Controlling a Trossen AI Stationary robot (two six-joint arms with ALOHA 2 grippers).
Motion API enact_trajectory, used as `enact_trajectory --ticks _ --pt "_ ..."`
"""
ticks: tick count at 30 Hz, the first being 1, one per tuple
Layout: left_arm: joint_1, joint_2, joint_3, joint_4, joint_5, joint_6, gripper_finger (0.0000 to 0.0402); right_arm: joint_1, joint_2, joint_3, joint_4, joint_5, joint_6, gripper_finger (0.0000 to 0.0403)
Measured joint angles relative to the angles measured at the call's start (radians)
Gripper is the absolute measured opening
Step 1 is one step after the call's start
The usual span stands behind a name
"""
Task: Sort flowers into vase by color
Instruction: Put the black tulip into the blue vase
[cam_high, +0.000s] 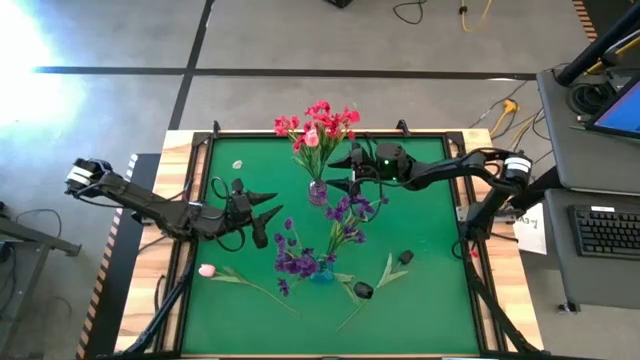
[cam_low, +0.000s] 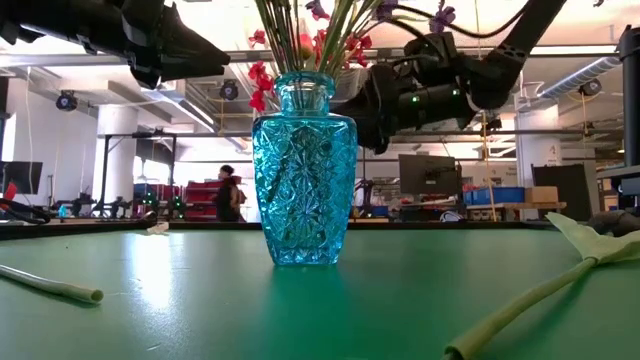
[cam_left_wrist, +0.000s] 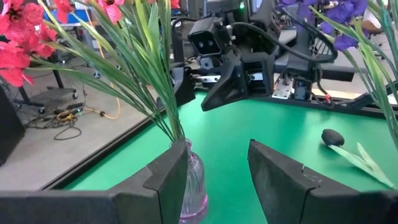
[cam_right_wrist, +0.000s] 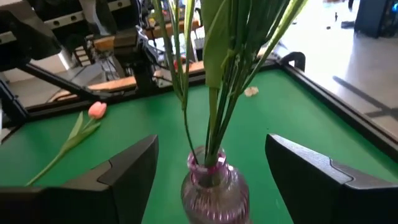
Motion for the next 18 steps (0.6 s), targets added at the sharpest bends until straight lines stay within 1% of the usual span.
enact_trajectory --ticks 6,10,12,14,18 --pt "-0.033 -0.003 0.002 -0.006 0.000 -0.016 0.0157 0.000 -0.089 -0.006 -0.168 0.004 -0.014 0.0288" --pt "-0.069 -0.006 0.054 -0.062 0.001 -0.016 0.0157 0.000 -0.161 -0.007 -0.329 0.072 -0.031 0.0288" --pt "-0.088 -0.007 0.102 -0.152 0.001 -0.025 0.0157 0.000 -0.200 -0.007 -0.412 0.106 -0.037 0.0288" --pt "-0.100 -0.005 0.160 -0.297 0.003 -0.071 0.0157 0.000 -0.239 -0.007 -0.482 0.138 -0.042 0.0288" --pt "-0.107 0.010 0.295 -0.672 0.004 -0.267 0.0157 0.000 -0.309 -0.007 -0.591 0.158 -0.045 0.0288"
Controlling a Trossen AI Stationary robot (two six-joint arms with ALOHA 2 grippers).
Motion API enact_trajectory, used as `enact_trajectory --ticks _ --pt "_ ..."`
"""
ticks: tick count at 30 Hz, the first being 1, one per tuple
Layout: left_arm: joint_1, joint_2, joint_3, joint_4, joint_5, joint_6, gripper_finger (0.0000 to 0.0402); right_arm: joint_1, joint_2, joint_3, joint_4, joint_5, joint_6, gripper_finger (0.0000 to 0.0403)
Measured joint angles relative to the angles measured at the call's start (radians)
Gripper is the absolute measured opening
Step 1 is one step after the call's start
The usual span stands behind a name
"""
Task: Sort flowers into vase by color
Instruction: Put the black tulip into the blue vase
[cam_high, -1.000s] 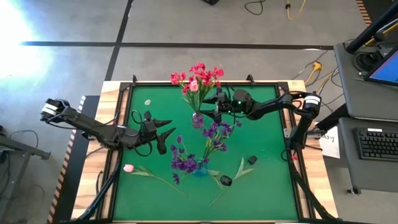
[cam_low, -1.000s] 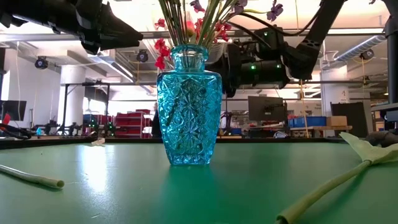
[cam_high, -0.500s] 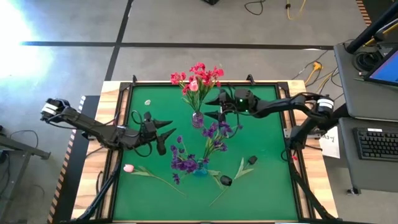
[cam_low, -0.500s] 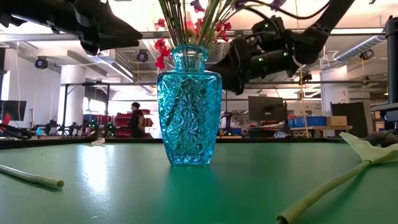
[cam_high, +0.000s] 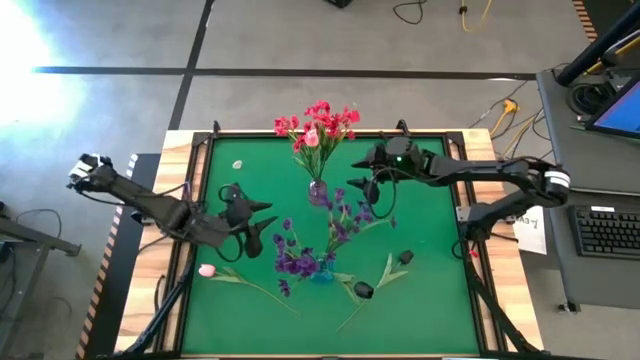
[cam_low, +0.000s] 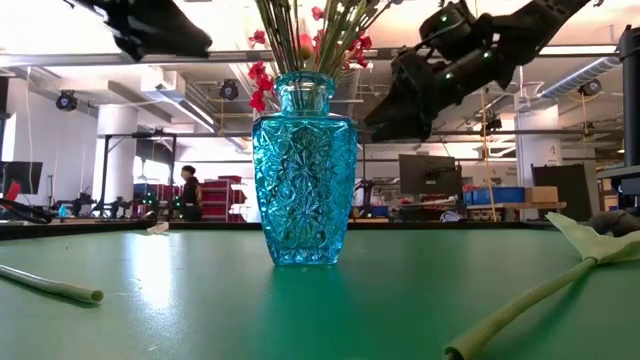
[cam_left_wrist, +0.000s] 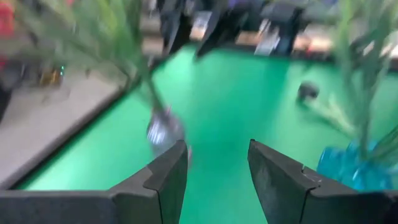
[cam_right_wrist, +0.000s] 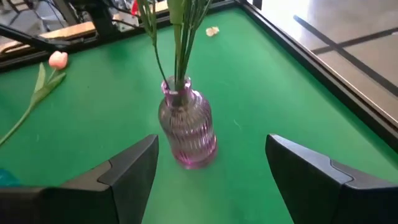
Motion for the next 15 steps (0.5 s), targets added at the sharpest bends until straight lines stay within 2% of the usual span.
enact_trajectory --ticks 3,7,15 --pt "-0.001 0.024 0.087 -0.261 0.037 -0.165 0.0157 0.000 -0.043 0.000 -0.063 0.000 0.003 0.0288" --pt "-0.007 0.067 0.169 -0.459 0.146 -0.295 0.0157 0.000 -0.087 0.000 -0.152 0.003 0.013 0.0288" --pt "-0.071 0.142 0.165 -0.483 0.439 -0.374 0.0157 0.000 -0.143 0.000 -0.362 0.038 0.057 0.0288"
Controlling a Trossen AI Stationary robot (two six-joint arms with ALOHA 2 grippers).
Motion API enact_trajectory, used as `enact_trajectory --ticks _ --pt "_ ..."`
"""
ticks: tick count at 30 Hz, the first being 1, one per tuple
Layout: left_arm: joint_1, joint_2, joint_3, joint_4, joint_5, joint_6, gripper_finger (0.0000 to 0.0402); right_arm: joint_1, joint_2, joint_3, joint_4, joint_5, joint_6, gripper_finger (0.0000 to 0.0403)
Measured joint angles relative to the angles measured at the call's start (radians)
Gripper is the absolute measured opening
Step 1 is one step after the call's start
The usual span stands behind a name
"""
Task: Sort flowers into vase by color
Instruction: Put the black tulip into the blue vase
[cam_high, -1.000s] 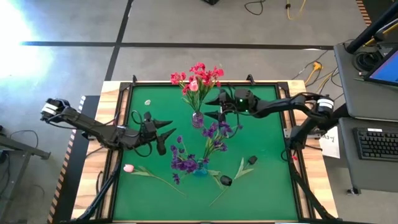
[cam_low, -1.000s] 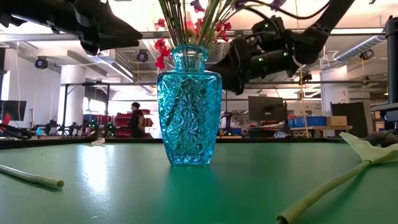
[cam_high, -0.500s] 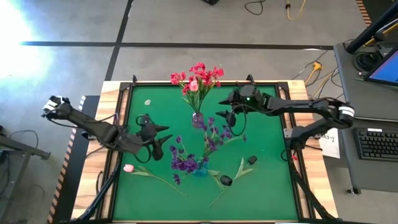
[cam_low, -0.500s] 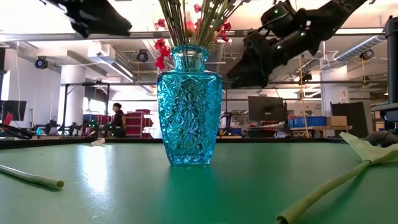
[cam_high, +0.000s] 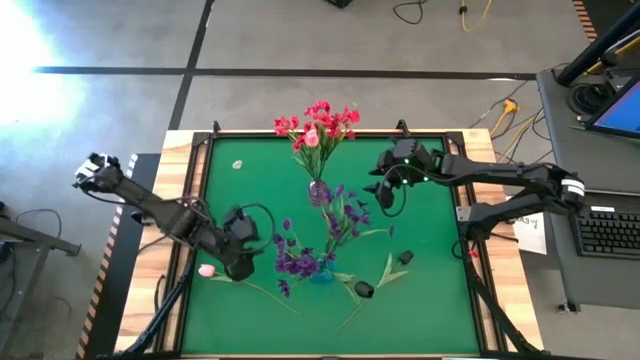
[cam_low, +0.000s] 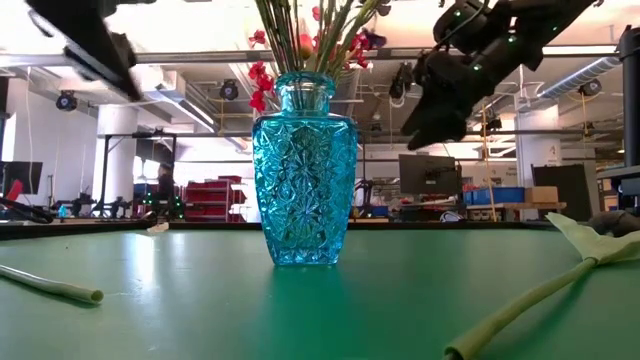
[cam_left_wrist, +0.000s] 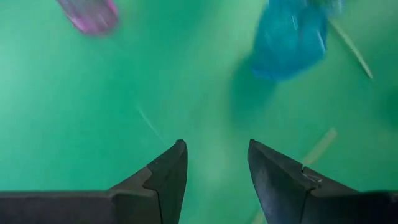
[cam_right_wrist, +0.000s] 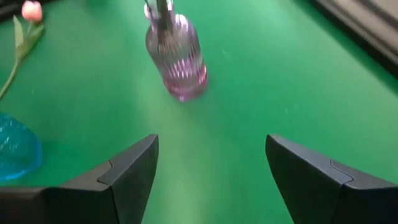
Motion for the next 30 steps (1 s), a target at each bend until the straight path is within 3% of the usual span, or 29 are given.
enact_trajectory --ticks 5,16,24,30 --pt "-0.072 0.052 -0.002 0.004 0.083 -0.070 0.0157 0.000 -0.016 0.000 -0.070 -0.001 0.018 0.0288" --pt "-0.213 0.185 0.005 0.007 0.124 -0.224 0.0157 0.017 -0.036 0.000 -0.227 -0.012 0.133 0.0288" --pt "-0.248 0.272 0.024 0.015 0.124 -0.304 0.0157 0.113 -0.039 0.000 -0.471 -0.012 0.255 0.0288" --pt "-0.256 0.362 0.078 0.052 0.117 -0.308 0.0157 0.254 -0.039 0.000 -0.570 -0.012 0.296 0.0288"
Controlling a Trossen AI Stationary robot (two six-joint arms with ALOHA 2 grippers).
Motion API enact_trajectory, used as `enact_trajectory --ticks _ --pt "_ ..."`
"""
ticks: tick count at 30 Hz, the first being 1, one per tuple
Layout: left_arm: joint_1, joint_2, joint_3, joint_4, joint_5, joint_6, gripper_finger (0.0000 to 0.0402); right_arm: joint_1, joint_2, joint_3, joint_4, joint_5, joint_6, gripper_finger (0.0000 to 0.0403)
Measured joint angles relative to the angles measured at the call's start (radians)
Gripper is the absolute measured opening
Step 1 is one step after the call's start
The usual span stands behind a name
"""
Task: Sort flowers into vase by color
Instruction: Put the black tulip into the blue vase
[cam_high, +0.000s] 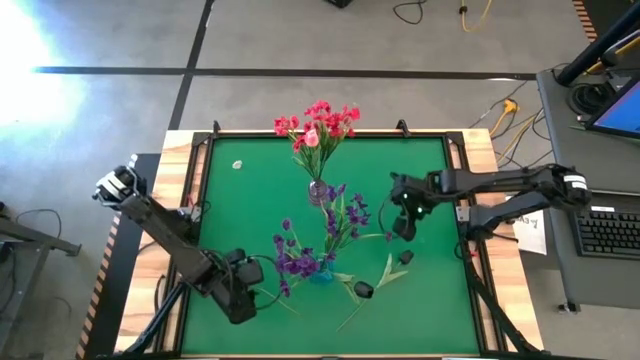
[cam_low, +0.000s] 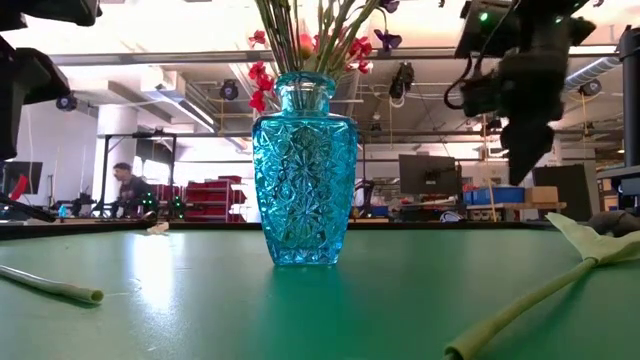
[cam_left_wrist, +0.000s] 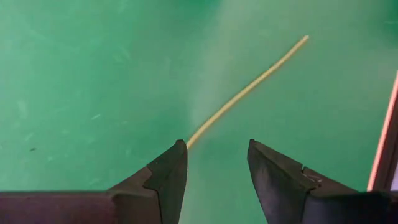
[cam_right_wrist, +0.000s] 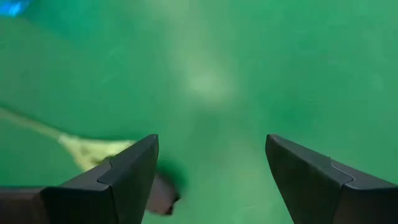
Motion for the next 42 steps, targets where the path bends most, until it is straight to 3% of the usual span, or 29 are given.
enact_trajectory --ticks 9,15,20,27,31,37,42 --pt "-0.022 0.166 0.203 -0.006 -0.066 0.075 0.0157 0.222 -0.006 0.027 -0.002 0.045 0.106 0.0288" --pt "-0.040 0.308 0.368 -0.010 -0.219 0.130 0.0157 0.338 -0.006 0.042 0.000 0.111 0.158 0.0288" --pt "-0.073 0.425 0.505 -0.011 -0.295 0.117 0.0157 0.421 -0.014 0.043 -0.004 0.119 0.217 0.0288" --pt "-0.109 0.576 0.705 -0.066 -0.323 0.053 0.0157 0.522 -0.061 0.043 -0.018 0.136 0.331 0.0288" --pt "-0.107 0.691 0.846 -0.066 -0.401 0.102 0.0157 0.589 -0.070 0.043 -0.017 0.172 0.396 0.0288" --pt "-0.092 0.871 1.078 -0.072 -0.608 0.235 0.0157 0.679 -0.069 0.043 -0.010 0.247 0.441 0.0288" --pt "-0.087 0.978 1.223 -0.098 -0.677 0.277 0.0157 0.724 -0.068 0.043 0.024 0.317 0.420 0.0288"
